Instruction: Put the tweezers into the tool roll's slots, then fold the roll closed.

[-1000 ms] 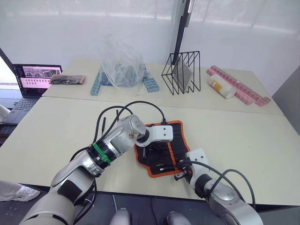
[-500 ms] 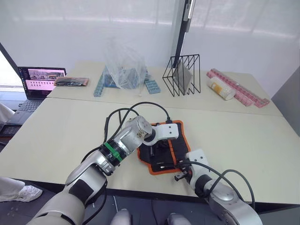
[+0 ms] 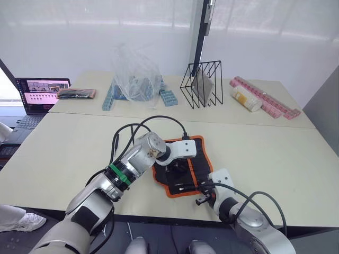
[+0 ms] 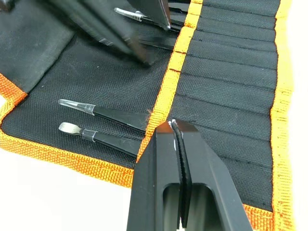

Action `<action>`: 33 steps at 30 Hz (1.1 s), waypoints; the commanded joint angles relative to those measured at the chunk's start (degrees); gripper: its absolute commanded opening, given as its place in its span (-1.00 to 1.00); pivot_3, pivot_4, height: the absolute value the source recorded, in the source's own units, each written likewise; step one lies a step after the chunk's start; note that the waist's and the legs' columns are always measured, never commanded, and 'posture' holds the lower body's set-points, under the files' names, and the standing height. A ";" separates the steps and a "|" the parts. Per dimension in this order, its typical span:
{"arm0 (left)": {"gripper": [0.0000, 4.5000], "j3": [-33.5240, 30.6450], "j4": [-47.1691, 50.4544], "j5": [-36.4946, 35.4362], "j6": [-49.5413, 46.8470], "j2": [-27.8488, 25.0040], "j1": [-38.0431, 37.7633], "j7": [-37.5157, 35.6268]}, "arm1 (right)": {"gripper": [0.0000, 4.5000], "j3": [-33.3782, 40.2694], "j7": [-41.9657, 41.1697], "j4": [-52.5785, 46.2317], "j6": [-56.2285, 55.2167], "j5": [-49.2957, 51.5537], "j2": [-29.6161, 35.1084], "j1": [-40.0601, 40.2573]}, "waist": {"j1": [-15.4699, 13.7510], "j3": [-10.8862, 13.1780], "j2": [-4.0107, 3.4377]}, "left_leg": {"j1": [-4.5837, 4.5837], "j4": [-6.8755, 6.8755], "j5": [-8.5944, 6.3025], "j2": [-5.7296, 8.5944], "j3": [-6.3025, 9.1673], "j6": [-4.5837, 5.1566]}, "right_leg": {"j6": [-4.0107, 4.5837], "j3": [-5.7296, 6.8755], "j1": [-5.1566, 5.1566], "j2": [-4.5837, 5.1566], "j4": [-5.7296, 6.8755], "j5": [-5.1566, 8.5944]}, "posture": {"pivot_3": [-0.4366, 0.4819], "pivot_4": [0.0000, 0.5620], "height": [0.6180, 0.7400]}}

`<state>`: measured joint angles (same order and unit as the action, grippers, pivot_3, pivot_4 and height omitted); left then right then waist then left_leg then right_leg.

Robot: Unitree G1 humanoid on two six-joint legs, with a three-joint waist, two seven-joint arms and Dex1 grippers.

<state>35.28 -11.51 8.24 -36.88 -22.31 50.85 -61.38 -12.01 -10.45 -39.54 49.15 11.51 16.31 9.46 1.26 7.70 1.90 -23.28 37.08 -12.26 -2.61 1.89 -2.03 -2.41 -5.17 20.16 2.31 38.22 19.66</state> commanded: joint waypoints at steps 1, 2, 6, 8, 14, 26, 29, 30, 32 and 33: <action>0.67 -5.97 7.12 -2.63 -3.71 -4.01 0.34 -1.75 | -1.00 -1.34 -0.73 6.27 3.95 -0.29 1.34 2.31 | 0.09 0.02 -0.02 | -0.03 -0.05 0.00 -0.01 0.00 0.00 | 0.00 0.00 0.04 -0.01 0.00 0.00 | -0.05 -0.47 0.42; 0.82 -7.34 9.11 -3.76 -5.06 -5.21 0.08 -2.45 | -1.00 -1.29 -0.86 6.40 3.90 -0.34 1.38 2.22 | 0.10 0.02 -0.02 | -0.03 -0.08 0.00 -0.01 0.00 0.00 | 0.00 0.00 0.05 -0.01 0.00 0.00 | -0.05 -0.47 0.42; 0.99 -15.58 16.46 -9.55 -10.24 -10.99 -3.50 -3.81 | -1.00 -1.13 -1.37 6.83 3.80 -0.43 1.66 1.62 | 0.27 0.03 -0.04 | -0.02 -0.13 0.00 -0.02 0.00 0.00 | 0.01 -0.02 0.04 -0.01 -0.03 0.00 | -0.05 -0.47 0.42; 0.99 -21.66 19.67 -12.98 -10.64 -13.30 -7.82 -3.09 | -1.00 -0.95 -1.67 7.05 3.73 -0.45 1.85 1.26 | 0.55 0.04 -0.09 | 0.02 -0.17 0.00 -0.06 -0.01 0.00 | 0.01 -0.02 0.04 -0.02 -0.02 0.00 | -0.05 -0.47 0.42; 0.99 -38.15 24.44 -17.88 -6.24 -17.57 -24.98 3.10 | -1.00 -0.42 -2.92 8.06 3.14 -0.44 2.87 0.50 | 0.90 0.05 -0.05 | 0.06 -0.20 0.00 -0.10 0.00 0.00 | 0.04 -0.01 0.03 -0.01 0.00 -0.01 | -0.05 -0.47 0.42; 0.99 -67.77 38.96 -23.89 -6.91 -10.38 -60.38 18.69 | -1.00 0.89 -6.00 9.18 2.66 -0.14 5.65 -0.95 | 0.10 0.00 0.51 | 0.19 -0.22 -0.02 -0.22 -0.02 -0.04 | 0.10 0.05 0.00 0.29 -0.15 -0.04 | -0.05 -0.47 0.42; 0.99 -71.64 45.10 -25.21 -6.78 -5.00 -67.44 22.68 | -1.00 0.68 -6.65 9.55 2.63 -0.02 6.08 -1.54 | 0.08 -0.04 0.58 | 0.21 -0.22 -0.08 -0.25 -0.10 -0.13 | 0.13 -0.13 -0.09 0.36 -0.16 -0.06 | -0.05 -0.47 0.42; 0.99 -72.28 46.53 -25.34 -5.94 -3.74 -69.53 23.59 | -1.00 0.59 -6.92 9.68 2.59 0.03 6.22 -1.71 | -0.10 -0.06 0.63 | 0.19 -0.22 -0.08 -0.26 -0.14 -0.13 | 0.14 -0.13 -0.06 0.35 -0.16 -0.06 | -0.05 -0.47 0.42; 0.99 -73.28 49.05 -25.99 -5.41 -1.36 -72.80 25.28 | -1.00 0.37 -7.49 9.99 2.35 0.04 6.64 -1.90 | -0.34 -0.10 0.70 | 0.26 -0.22 -0.08 -0.29 -0.13 -0.14 | 0.15 -0.10 0.02 0.31 -0.19 -0.05 | -0.05 -0.47 0.42; 0.99 -73.59 50.41 -26.22 -5.10 -0.22 -74.31 26.11 | -1.00 0.33 -7.78 10.28 2.23 0.05 6.84 -2.09 | -0.41 -0.11 0.70 | 0.32 -0.22 -0.09 -0.28 -0.13 -0.15 | 0.19 -0.11 0.01 0.33 -0.19 -0.03 | -0.05 -0.47 0.42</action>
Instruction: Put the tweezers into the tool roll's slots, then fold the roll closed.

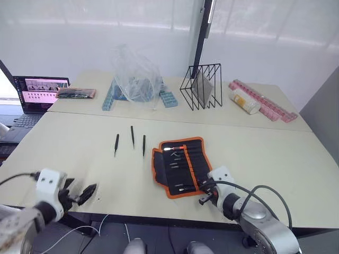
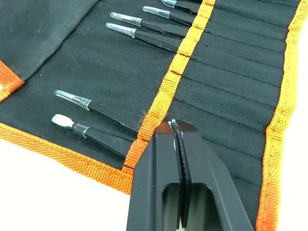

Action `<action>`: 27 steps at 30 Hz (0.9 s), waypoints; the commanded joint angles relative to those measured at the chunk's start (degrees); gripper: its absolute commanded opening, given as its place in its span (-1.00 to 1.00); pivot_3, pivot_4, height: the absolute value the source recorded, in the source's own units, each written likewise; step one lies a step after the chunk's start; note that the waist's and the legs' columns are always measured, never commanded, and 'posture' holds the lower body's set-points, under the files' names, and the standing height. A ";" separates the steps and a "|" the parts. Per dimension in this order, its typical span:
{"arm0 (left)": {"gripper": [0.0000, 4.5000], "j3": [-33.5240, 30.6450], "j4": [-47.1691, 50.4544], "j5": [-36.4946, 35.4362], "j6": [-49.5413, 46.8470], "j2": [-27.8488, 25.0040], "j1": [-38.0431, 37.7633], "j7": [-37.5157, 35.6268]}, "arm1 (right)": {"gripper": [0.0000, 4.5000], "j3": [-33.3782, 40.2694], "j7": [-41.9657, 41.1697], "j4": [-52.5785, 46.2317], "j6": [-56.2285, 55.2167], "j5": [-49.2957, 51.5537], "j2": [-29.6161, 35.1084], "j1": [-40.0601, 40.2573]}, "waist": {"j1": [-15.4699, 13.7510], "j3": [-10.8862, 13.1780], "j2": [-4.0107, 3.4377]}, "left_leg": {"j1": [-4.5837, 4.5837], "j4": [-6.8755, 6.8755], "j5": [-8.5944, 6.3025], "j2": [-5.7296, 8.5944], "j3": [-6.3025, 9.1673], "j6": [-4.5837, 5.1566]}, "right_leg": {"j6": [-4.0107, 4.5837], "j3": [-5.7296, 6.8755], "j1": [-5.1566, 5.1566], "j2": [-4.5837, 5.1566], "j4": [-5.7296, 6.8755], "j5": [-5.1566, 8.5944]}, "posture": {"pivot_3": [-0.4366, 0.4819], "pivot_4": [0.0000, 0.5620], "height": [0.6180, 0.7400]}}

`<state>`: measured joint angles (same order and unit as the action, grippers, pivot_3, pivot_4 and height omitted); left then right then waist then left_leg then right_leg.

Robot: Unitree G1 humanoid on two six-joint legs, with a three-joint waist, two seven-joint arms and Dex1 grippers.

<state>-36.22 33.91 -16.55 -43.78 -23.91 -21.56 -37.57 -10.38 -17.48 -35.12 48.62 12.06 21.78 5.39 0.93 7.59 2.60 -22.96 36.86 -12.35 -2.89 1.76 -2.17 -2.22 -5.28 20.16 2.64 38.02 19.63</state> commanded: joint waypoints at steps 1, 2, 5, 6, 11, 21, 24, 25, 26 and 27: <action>0.99 -2.23 6.10 -1.63 2.10 2.17 -3.16 2.99 | -1.00 -1.30 -0.99 6.13 2.65 -0.50 1.52 1.77 | -0.08 -0.01 0.01 | 0.04 0.00 -0.01 0.00 -0.01 -0.01 | 0.01 -0.02 -0.01 0.02 -0.02 0.01 | -0.05 -0.47 0.42; 0.99 -2.27 7.00 -1.91 2.29 2.69 -4.12 3.54 | -1.00 -1.27 -1.23 6.38 2.57 -0.51 1.64 1.54 | -0.07 -0.02 0.02 | 0.05 0.00 -0.01 0.00 -0.04 -0.01 | 0.01 -0.05 -0.02 0.02 -0.04 0.01 | -0.05 -0.47 0.42; 0.99 -1.93 8.34 -2.77 2.67 3.16 -5.57 4.99 | -1.00 -1.33 -1.85 7.10 2.31 -0.59 1.85 0.87 | -0.07 -0.03 0.04 | 0.06 0.00 -0.02 -0.02 -0.08 -0.02 | 0.05 -0.08 0.00 0.00 -0.06 0.03 | -0.05 -0.47 0.42; 0.99 -1.64 8.47 -2.97 2.74 3.09 -5.69 5.43 | -1.00 -1.41 -1.98 7.28 2.21 -0.62 1.88 0.70 | -0.06 -0.03 0.04 | 0.05 -0.01 -0.02 -0.03 -0.08 -0.02 | 0.07 -0.08 0.01 -0.02 -0.06 0.05 | -0.05 -0.47 0.42; 0.99 1.67 7.67 -2.84 2.29 2.16 -4.14 7.61 | -1.00 -1.80 -2.34 7.65 1.92 -0.79 1.75 0.23 | 0.00 -0.03 0.04 | 0.05 -0.01 -0.02 -0.01 -0.13 -0.02 | 0.09 -0.09 0.03 -0.03 -0.06 0.06 | -0.05 -0.47 0.42; 0.99 14.58 -4.81 2.20 0.40 0.12 14.42 17.52 | -1.00 -1.90 -1.11 6.46 1.77 -1.00 0.73 1.87 | -0.18 -0.04 0.05 | 0.06 -0.01 -0.03 0.11 -0.11 -0.03 | 0.07 -0.04 0.03 -0.12 -0.04 0.05 | -0.05 -0.47 0.42; 0.99 18.42 -11.25 4.30 1.68 0.22 20.82 19.44 | -1.00 -2.03 -0.22 6.30 0.74 -1.23 0.10 3.56 | -0.11 -0.07 0.11 | 0.06 -0.01 -0.02 0.14 -0.04 -0.03 | 0.07 0.05 0.03 -0.15 -0.04 0.04 | -0.05 -0.47 0.42; 0.99 19.28 -12.92 4.81 2.15 0.29 22.40 19.85 | -1.00 -2.02 0.06 6.36 0.28 -1.32 -0.17 4.03 | -0.14 -0.08 0.11 | 0.03 -0.01 -0.03 0.15 -0.06 -0.04 | 0.06 0.04 -0.03 -0.13 -0.03 0.04 | -0.05 -0.47 0.42; 0.99 20.15 -14.80 5.28 2.58 0.45 24.08 20.35 | -1.00 -2.04 0.26 6.43 -0.46 -1.47 -0.30 4.63 | -0.09 -0.09 0.13 | 0.00 -0.02 -0.05 0.17 -0.05 -0.06 | 0.05 0.04 -0.01 -0.12 -0.03 0.05 | -0.05 -0.47 0.42; 0.99 21.03 -16.66 5.77 3.21 0.69 25.57 20.81 | -1.00 -1.98 0.41 6.60 -1.46 -1.51 -0.53 5.29 | -0.09 -0.10 0.14 | -0.09 -0.02 -0.07 0.15 -0.05 -0.09 | 0.05 0.06 -0.02 -0.13 -0.02 0.04 | -0.05 -0.47 0.42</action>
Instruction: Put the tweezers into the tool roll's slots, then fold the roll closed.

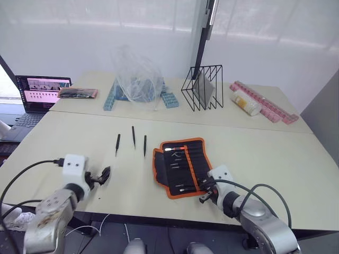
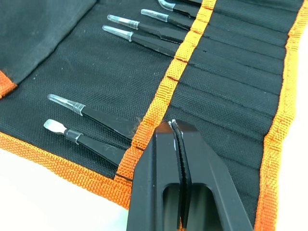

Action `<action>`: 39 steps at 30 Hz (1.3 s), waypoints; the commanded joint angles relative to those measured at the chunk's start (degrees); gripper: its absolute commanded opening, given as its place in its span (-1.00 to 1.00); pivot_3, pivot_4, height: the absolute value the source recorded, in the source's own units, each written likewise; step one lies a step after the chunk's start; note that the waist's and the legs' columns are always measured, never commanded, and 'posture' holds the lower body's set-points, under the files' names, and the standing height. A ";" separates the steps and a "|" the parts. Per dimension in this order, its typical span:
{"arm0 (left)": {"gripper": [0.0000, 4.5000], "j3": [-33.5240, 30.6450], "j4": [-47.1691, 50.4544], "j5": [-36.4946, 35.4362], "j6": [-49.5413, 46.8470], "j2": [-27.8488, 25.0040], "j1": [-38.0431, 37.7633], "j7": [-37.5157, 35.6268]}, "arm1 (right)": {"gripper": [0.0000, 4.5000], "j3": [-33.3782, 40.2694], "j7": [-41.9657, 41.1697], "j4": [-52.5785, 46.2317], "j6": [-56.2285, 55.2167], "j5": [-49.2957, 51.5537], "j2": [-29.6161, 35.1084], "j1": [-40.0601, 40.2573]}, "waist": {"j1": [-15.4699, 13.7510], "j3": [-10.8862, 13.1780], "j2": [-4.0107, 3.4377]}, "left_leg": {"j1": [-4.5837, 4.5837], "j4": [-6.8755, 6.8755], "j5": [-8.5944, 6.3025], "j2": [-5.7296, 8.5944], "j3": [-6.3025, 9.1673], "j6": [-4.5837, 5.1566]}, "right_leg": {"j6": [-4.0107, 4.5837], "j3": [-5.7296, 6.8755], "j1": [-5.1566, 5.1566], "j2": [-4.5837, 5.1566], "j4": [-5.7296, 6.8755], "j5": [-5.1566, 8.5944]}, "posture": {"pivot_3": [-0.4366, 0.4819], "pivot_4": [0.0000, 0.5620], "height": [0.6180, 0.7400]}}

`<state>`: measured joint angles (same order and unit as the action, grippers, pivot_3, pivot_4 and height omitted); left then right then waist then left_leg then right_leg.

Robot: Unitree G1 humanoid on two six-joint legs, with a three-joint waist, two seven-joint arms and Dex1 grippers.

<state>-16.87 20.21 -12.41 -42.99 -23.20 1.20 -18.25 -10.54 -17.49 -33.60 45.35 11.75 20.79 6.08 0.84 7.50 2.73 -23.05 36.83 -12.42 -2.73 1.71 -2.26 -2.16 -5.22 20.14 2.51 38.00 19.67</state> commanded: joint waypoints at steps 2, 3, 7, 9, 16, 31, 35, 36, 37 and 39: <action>0.99 3.18 -6.25 2.07 3.74 0.60 5.35 1.86 | -1.00 -2.12 0.84 5.71 -0.20 -1.82 0.41 5.71 | -0.11 -0.01 0.01 | -0.11 0.00 0.00 0.00 0.03 0.00 | -0.01 0.04 0.07 -0.01 0.03 0.00 | -0.05 -0.47 0.42; 0.99 4.28 -8.18 2.68 4.09 1.15 6.82 2.54 | -1.00 -2.01 1.10 6.11 -1.37 -1.98 0.16 6.36 | -0.17 -0.01 0.01 | -0.11 0.00 -0.02 0.01 0.07 -0.02 | -0.01 0.07 0.05 0.01 0.04 -0.01 | -0.05 -0.47 0.42; 0.99 7.55 -15.29 4.79 6.88 2.80 11.57 3.96 | -1.00 -1.36 1.80 7.28 -4.79 -2.35 -0.52 7.93 | -0.52 -0.07 -0.08 | -0.06 0.00 -0.03 0.07 0.15 -0.03 | -0.01 0.15 -0.01 0.04 0.03 -0.01 | -0.05 -0.47 0.42; 0.99 8.85 -19.59 5.73 8.42 3.43 13.98 4.35 | -1.00 -1.42 1.64 7.98 -6.51 -2.64 -0.70 8.45 | -0.91 -0.09 -0.11 | -0.06 0.00 -0.02 0.07 0.14 -0.03 | -0.02 0.15 -0.04 0.04 0.01 0.00 | -0.05 -0.47 0.42; 0.51 9.61 -29.27 6.70 12.71 5.02 18.75 5.20 | -1.00 -0.69 1.54 9.12 -9.56 -2.42 -1.44 9.84 | -1.21 -0.37 -0.28 | 0.24 0.00 -0.01 0.11 0.15 -0.04 | -0.06 0.17 -0.13 0.04 -0.01 0.03 | -0.05 -0.47 0.42; -0.99 8.34 -32.11 4.77 18.33 3.90 19.63 2.39 | -1.00 0.77 0.62 10.45 -12.67 -1.76 -3.20 10.78 | -1.22 -0.51 -0.27 | 0.22 0.00 -0.01 0.11 0.13 -0.04 | -0.08 0.15 -0.15 0.04 -0.02 0.03 | -0.05 -0.47 0.42; -0.99 6.97 -27.11 3.52 17.71 0.60 18.86 -0.62 | -1.00 0.87 0.38 10.49 -12.93 -1.81 -3.18 10.88 | -0.74 -0.48 -0.26 | 0.04 0.00 -0.01 0.09 0.12 -0.04 | -0.08 0.14 -0.15 0.02 0.00 0.03 | -0.05 -0.47 0.42; -0.99 6.80 -25.66 3.09 17.42 -0.35 18.78 -1.56 | -1.00 0.86 0.34 10.51 -12.97 -1.85 -3.17 10.89 | -0.66 -0.46 -0.26 | -0.07 0.00 -0.01 0.05 0.12 -0.04 | -0.07 0.15 -0.07 0.00 0.00 0.03 | -0.05 -0.47 0.42; -0.99 6.54 -24.19 2.55 16.93 -1.26 18.78 -2.43 | -1.00 0.83 0.32 10.53 -13.00 -1.91 -3.19 10.88 | -0.60 -0.41 -0.23 | -0.13 0.00 -0.01 0.05 0.13 -0.04 | -0.07 0.16 -0.03 -0.01 0.00 0.03 | -0.05 -0.47 0.42; -0.99 6.44 -18.74 0.61 15.67 -4.16 18.64 -6.12 | -1.00 0.73 0.29 10.42 -12.96 -1.96 -3.25 10.95 | -0.55 -0.31 -0.10 | -0.17 0.00 -0.01 0.04 0.16 -0.04 | -0.07 0.19 0.00 -0.01 0.00 0.03 | -0.05 -0.47 0.42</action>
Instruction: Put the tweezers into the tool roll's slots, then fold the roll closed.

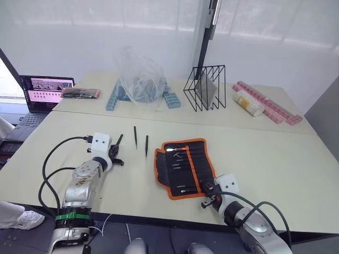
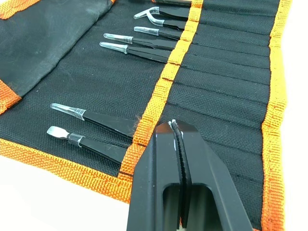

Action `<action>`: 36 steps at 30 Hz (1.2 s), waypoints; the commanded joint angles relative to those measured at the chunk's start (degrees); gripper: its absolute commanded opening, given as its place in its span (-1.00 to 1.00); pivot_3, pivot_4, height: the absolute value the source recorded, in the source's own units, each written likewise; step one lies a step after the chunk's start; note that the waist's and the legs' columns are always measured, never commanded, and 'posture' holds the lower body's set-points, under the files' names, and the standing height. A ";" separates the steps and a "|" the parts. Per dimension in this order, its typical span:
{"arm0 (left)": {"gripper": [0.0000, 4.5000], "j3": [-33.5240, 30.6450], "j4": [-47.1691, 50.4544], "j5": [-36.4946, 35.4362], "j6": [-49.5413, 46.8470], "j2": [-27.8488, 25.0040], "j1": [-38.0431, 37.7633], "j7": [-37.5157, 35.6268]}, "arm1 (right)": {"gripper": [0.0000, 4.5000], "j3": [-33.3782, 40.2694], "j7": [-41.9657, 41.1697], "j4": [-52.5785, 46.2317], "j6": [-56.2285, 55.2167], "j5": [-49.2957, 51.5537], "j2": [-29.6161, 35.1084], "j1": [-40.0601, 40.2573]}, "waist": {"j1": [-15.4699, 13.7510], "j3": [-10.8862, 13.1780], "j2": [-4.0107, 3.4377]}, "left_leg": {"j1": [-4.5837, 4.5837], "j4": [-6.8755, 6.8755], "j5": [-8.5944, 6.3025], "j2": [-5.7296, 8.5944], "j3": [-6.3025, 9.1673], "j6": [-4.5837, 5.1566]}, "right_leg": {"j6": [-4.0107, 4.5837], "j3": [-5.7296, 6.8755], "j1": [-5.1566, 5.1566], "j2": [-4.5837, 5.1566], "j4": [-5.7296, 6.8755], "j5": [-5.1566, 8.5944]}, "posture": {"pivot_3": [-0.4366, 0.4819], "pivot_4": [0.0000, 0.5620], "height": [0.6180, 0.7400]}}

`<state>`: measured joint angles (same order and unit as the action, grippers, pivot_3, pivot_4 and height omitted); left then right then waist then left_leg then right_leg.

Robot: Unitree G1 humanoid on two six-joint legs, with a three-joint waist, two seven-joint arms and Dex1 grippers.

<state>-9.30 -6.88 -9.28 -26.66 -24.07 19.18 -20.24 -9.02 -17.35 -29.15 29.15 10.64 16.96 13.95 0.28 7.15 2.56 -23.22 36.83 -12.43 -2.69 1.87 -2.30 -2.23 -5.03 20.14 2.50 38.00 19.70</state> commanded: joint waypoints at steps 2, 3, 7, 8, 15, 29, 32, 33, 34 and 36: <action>-0.99 -0.54 13.98 -5.12 -2.91 -6.01 1.09 -8.41 | -1.00 -0.84 0.16 5.81 3.27 -0.83 0.52 3.23 | 0.06 0.09 0.14 | -0.03 0.00 0.00 -0.02 0.03 0.00 | 0.01 0.05 0.00 0.00 -0.03 0.00 | -0.05 -0.47 0.42; -0.99 -0.10 15.63 -6.12 -3.91 -6.79 1.41 -9.79 | -1.00 -0.79 0.12 5.67 3.31 -0.77 0.52 3.31 | 0.07 0.09 0.13 | -0.04 0.00 0.00 -0.02 0.03 -0.01 | 0.01 0.05 0.00 0.01 -0.03 0.00 | -0.05 -0.47 0.42; -0.99 4.27 21.57 -11.30 -10.09 -9.42 5.65 -16.77 | -1.00 -1.02 0.27 5.53 3.14 -0.71 0.06 3.63 | -0.14 0.11 0.10 | 0.01 0.00 -0.01 0.00 0.02 -0.01 | 0.01 0.05 -0.06 0.05 -0.06 0.00 | -0.05 -0.47 0.42; -0.99 6.59 22.69 -12.50 -11.98 -10.15 7.11 -19.42 | -1.00 -1.08 0.26 5.60 3.17 -0.67 -0.11 3.64 | -0.10 0.11 0.10 | -0.01 -0.01 0.00 0.00 0.02 -0.01 | 0.01 0.06 -0.05 0.03 -0.06 0.00 | -0.05 -0.47 0.42; -0.99 23.11 21.69 -11.30 -15.50 -11.13 14.40 -30.29 | -1.00 -1.43 -0.25 6.55 2.49 -0.27 -1.11 3.52 | 0.53 0.23 -0.09 | -0.03 -0.01 0.00 0.00 -0.02 0.00 | 0.00 0.00 0.00 -0.06 -0.07 0.01 | -0.05 -0.47 0.42; -0.99 37.23 17.09 -1.57 -15.26 -12.82 18.52 -36.72 | -1.00 -2.11 1.23 6.81 -0.80 -1.01 -1.84 5.01 | 0.68 0.55 -0.42 | -0.04 -0.01 0.00 -0.04 -0.13 0.02 | -0.06 -0.15 0.10 -0.16 -0.03 0.05 | -0.05 -0.47 0.42; -0.99 38.68 15.56 0.38 -15.98 -12.26 20.23 -36.86 | -1.00 -2.32 1.63 6.72 -1.09 -1.03 -1.90 5.26 | 0.64 0.55 -0.42 | -0.05 -0.01 0.00 -0.04 -0.13 0.02 | -0.06 -0.16 0.10 -0.16 -0.04 0.05 | -0.05 -0.47 0.42; -0.99 38.92 15.18 0.90 -16.16 -12.05 20.54 -36.76 | -1.00 -2.38 1.72 6.70 -1.19 -1.05 -1.92 5.35 | 0.62 0.55 -0.42 | -0.05 -0.01 0.00 -0.04 -0.13 0.02 | -0.06 -0.16 0.10 -0.16 -0.04 0.05 | -0.05 -0.47 0.42; -0.99 39.39 14.88 1.52 -15.88 -12.09 20.76 -37.05 | -1.00 -2.45 1.82 6.70 -1.32 -1.08 -1.97 5.48 | 0.61 0.55 -0.42 | -0.06 -0.01 0.00 -0.04 -0.13 0.02 | -0.06 -0.16 0.10 -0.16 -0.04 0.05 | -0.05 -0.47 0.42; -0.99 40.12 14.72 2.28 -15.52 -12.00 20.93 -37.77 | -1.00 -2.53 2.03 6.74 -1.61 -1.15 -2.11 5.76 | 0.61 0.55 -0.42 | -0.06 -0.01 0.00 -0.04 -0.13 0.02 | -0.06 -0.16 0.10 -0.16 -0.04 0.05 | -0.05 -0.47 0.42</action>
<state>30.11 7.71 -8.12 -42.46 -36.27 38.87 -57.15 -9.83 -15.69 -28.63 24.13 11.08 14.23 16.34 0.89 7.69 2.14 -23.27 36.82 -12.43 -2.73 1.73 -2.28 -2.29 -5.19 20.24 2.34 37.97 19.74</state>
